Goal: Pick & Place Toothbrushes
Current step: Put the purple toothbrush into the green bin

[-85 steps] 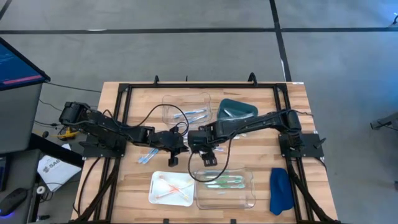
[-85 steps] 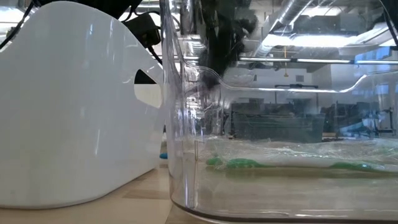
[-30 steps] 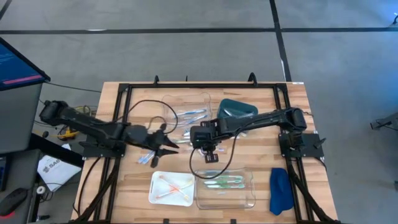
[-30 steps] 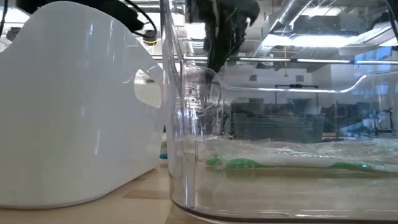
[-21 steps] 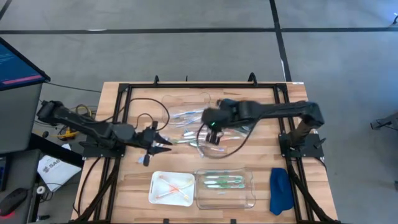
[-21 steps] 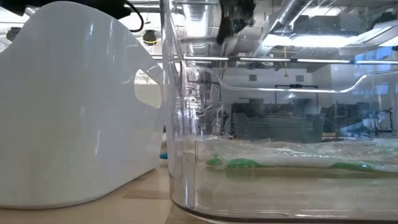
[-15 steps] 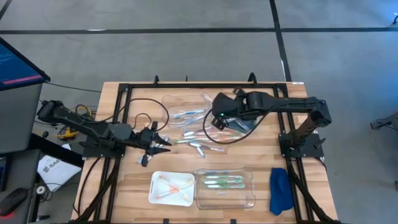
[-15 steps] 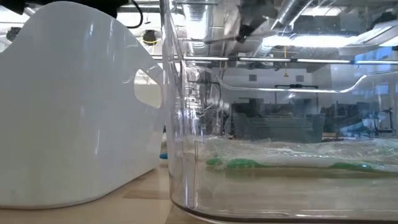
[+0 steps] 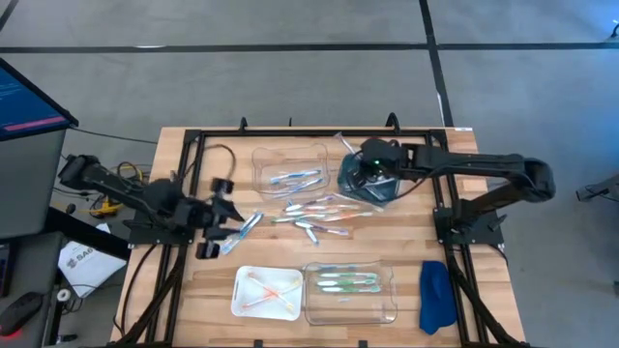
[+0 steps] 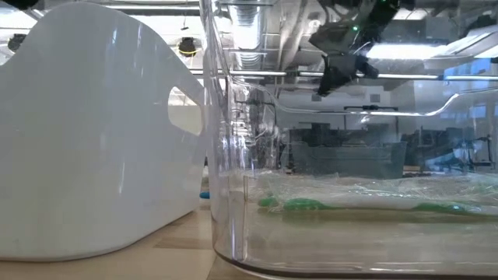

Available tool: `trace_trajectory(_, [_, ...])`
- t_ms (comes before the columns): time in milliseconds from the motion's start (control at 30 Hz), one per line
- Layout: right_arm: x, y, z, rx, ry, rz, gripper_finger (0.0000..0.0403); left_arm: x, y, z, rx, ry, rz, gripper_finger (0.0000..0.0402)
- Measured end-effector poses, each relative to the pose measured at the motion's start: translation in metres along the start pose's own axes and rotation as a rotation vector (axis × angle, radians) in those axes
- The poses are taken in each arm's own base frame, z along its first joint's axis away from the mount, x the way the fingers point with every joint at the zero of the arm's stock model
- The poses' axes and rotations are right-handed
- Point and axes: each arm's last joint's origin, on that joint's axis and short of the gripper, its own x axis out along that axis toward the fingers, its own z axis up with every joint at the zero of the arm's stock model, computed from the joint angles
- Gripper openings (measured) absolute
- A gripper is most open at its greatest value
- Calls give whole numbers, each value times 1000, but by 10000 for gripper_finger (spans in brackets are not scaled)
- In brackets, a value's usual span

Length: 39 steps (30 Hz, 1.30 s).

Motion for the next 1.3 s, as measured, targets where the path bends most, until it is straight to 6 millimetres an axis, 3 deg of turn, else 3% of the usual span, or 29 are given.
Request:
trace_trajectory(100, [-4,1,-2,3,-15,10,16,0,0,-1,25,-13,-37,94])
trace_trajectory(233, [-2,9,-5,-17,-15,20,16,-5,-12,-26,-46,106,-118,94])
trace_trajectory(467, [30,20,-13,-47,39,-40,16,-19,-15,-51,53,203,-92,94])
trace_trajectory(633, [47,24,-21,-29,94,-77,16,-25,0,-55,136,222,-9,94])
trace_trajectory(733, [42,20,-23,-19,94,-135,17,-28,9,-61,156,265,34,94])
trace_trajectory(867, [21,12,-24,-13,77,-189,17,-30,21,-64,181,288,90,94])
trace_trajectory(1033, [8,13,-31,-123,112,-191,16,-33,29,-67,125,270,55,94])
trace_trajectory(1200, [10,14,-35,-194,151,-194,16,-39,48,-78,106,482,385,94])
trace_trajectory(1300, [12,15,-36,-209,162,-192,17,-37,55,-82,76,599,470,94])
